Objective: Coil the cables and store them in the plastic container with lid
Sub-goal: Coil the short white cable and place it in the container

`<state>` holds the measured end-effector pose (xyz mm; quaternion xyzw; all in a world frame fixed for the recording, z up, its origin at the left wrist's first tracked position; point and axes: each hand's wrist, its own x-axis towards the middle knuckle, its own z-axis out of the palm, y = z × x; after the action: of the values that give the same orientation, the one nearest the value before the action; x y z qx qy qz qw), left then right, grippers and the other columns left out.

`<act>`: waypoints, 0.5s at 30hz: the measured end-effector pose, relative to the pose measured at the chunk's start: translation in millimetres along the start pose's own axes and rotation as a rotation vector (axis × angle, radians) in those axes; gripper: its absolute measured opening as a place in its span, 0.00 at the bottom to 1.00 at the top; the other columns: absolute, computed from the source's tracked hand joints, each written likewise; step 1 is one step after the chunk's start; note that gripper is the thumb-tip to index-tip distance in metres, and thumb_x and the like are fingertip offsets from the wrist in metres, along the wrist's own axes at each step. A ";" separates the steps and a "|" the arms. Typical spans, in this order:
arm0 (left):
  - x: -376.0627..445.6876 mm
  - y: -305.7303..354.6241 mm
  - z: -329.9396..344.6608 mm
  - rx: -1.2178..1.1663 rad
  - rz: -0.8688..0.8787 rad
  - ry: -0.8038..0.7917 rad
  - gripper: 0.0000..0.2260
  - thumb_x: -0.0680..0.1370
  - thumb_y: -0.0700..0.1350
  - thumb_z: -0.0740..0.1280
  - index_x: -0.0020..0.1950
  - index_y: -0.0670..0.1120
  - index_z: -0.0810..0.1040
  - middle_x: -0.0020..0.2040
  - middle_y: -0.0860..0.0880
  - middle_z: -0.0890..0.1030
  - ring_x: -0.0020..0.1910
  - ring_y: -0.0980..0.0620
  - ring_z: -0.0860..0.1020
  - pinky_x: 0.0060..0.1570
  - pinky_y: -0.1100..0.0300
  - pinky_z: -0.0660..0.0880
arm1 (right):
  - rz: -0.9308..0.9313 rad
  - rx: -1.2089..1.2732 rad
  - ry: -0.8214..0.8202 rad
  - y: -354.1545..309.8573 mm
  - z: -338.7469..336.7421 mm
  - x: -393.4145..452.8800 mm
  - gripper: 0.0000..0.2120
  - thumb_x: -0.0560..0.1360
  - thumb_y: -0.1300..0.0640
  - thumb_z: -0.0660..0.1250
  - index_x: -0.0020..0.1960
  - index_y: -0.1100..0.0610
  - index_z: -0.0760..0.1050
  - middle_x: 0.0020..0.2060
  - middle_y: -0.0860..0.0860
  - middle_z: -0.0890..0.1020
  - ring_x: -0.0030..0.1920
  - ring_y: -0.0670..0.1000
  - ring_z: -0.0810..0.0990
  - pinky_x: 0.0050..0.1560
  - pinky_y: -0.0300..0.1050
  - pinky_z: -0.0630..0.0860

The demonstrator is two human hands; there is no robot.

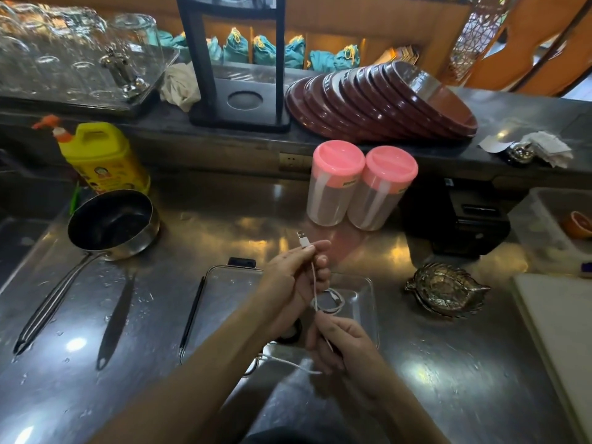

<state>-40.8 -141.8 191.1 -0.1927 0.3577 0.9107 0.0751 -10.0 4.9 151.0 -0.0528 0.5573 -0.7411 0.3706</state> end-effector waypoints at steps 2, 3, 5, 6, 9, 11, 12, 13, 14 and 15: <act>-1.7 -1.2 5.7 0.049 0.012 0.005 0.10 0.85 0.40 0.56 0.54 0.38 0.77 0.37 0.45 0.79 0.34 0.50 0.80 0.35 0.61 0.78 | 0.019 0.034 -0.010 2.3 -0.4 -1.3 0.20 0.78 0.48 0.64 0.37 0.64 0.77 0.18 0.50 0.63 0.20 0.45 0.60 0.24 0.35 0.59; -3.0 -1.2 8.5 0.060 0.016 0.007 0.11 0.85 0.41 0.56 0.52 0.39 0.77 0.37 0.44 0.80 0.35 0.49 0.81 0.36 0.60 0.80 | 0.023 0.038 -0.014 4.8 -1.4 -1.7 0.21 0.78 0.48 0.65 0.37 0.64 0.77 0.18 0.50 0.63 0.19 0.45 0.59 0.23 0.34 0.58; -5.6 -0.6 14.3 0.059 0.015 0.009 0.15 0.86 0.46 0.55 0.50 0.39 0.76 0.36 0.42 0.80 0.36 0.47 0.83 0.38 0.58 0.82 | 0.032 0.048 -0.031 6.8 -1.0 -3.1 0.21 0.78 0.46 0.67 0.37 0.63 0.78 0.19 0.50 0.64 0.19 0.45 0.59 0.23 0.33 0.59; -6.9 0.5 17.1 0.061 0.013 0.010 0.16 0.86 0.48 0.55 0.49 0.39 0.76 0.36 0.42 0.80 0.35 0.46 0.83 0.37 0.57 0.83 | 0.039 0.054 -0.041 8.6 -1.1 -3.6 0.22 0.77 0.45 0.69 0.37 0.63 0.78 0.19 0.50 0.64 0.19 0.45 0.60 0.23 0.34 0.60; -12.2 8.8 22.6 0.019 -0.016 -0.004 0.19 0.86 0.50 0.54 0.47 0.39 0.77 0.34 0.42 0.82 0.35 0.45 0.84 0.36 0.56 0.83 | 0.093 0.107 -0.050 15.1 -7.1 -3.4 0.20 0.73 0.45 0.72 0.37 0.61 0.76 0.21 0.51 0.63 0.20 0.45 0.60 0.23 0.36 0.60; -19.6 21.0 23.9 -0.098 -0.050 -0.040 0.20 0.85 0.51 0.56 0.43 0.40 0.78 0.33 0.43 0.82 0.34 0.46 0.85 0.34 0.58 0.82 | 0.133 0.128 -0.081 18.0 -18.7 -3.7 0.20 0.73 0.44 0.75 0.36 0.59 0.75 0.23 0.51 0.62 0.21 0.46 0.62 0.24 0.38 0.62; -23.7 27.3 24.0 -0.135 -0.072 -0.071 0.20 0.84 0.51 0.57 0.41 0.41 0.79 0.32 0.45 0.82 0.32 0.48 0.84 0.31 0.60 0.81 | 0.147 0.094 -0.099 15.5 -23.5 -3.8 0.19 0.73 0.44 0.76 0.35 0.57 0.76 0.24 0.50 0.63 0.22 0.46 0.64 0.25 0.38 0.65; -28.4 32.7 25.3 -0.126 -0.099 -0.106 0.19 0.84 0.51 0.58 0.40 0.43 0.79 0.30 0.47 0.80 0.28 0.51 0.82 0.28 0.62 0.79 | 0.161 0.013 -0.097 13.1 -29.5 -1.6 0.18 0.74 0.44 0.76 0.35 0.56 0.77 0.24 0.50 0.66 0.23 0.46 0.66 0.26 0.38 0.67; -33.2 34.3 25.8 -0.066 -0.129 -0.132 0.17 0.83 0.51 0.58 0.41 0.43 0.78 0.27 0.49 0.78 0.24 0.53 0.79 0.25 0.64 0.76 | 0.174 -0.079 -0.087 8.2 -34.4 0.8 0.17 0.75 0.45 0.75 0.37 0.56 0.80 0.24 0.50 0.70 0.24 0.47 0.68 0.27 0.40 0.68; -37.0 31.3 25.4 0.034 -0.165 -0.144 0.17 0.82 0.51 0.59 0.41 0.43 0.78 0.26 0.48 0.78 0.20 0.54 0.76 0.21 0.65 0.73 | 0.180 -0.146 -0.068 1.8 -39.2 4.9 0.16 0.75 0.47 0.74 0.38 0.59 0.80 0.25 0.53 0.73 0.24 0.51 0.70 0.27 0.43 0.68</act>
<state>-23.1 -147.3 242.6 -0.1545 0.3496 0.9067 0.1786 -31.9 32.6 133.2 -0.0545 0.5996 -0.6600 0.4494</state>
